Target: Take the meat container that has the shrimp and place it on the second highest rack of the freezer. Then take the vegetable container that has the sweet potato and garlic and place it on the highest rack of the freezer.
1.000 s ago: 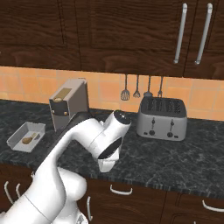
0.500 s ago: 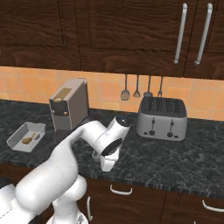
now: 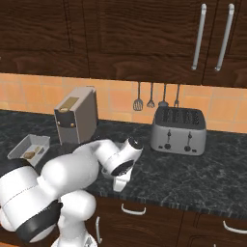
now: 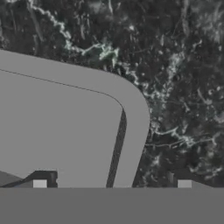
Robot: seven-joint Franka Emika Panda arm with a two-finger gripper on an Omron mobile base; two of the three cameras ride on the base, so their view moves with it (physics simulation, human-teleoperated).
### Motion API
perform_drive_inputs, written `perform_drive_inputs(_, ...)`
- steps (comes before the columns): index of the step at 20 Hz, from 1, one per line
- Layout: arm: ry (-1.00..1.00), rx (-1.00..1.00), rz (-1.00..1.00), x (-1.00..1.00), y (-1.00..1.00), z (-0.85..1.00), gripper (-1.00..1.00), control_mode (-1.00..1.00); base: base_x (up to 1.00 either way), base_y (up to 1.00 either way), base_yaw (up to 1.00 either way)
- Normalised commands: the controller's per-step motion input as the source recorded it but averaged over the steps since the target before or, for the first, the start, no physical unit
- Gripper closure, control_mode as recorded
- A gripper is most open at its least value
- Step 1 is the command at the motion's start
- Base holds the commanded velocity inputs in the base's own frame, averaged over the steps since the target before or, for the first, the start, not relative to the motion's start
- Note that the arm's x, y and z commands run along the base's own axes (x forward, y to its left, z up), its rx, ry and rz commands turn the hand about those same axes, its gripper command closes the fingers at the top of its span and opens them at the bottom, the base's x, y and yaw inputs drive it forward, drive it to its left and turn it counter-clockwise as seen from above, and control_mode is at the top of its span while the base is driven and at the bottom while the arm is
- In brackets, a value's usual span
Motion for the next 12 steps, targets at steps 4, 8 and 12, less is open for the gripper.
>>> perform_drive_inputs(4, 0.00, 0.00, -0.10, 0.11, 0.00, -0.50, -1.00, -1.00, 0.00, 0.00, 0.00)
perform_drive_inputs(8, 0.00, 0.00, -0.09, 0.00, 0.08, -0.38, 1.00, -1.00, 0.00, 0.00, 0.00)
perform_drive_inputs(12, -0.07, 0.00, -0.13, -0.18, 0.07, -0.11, 1.00, -1.00, 0.00, 0.00, 0.00)
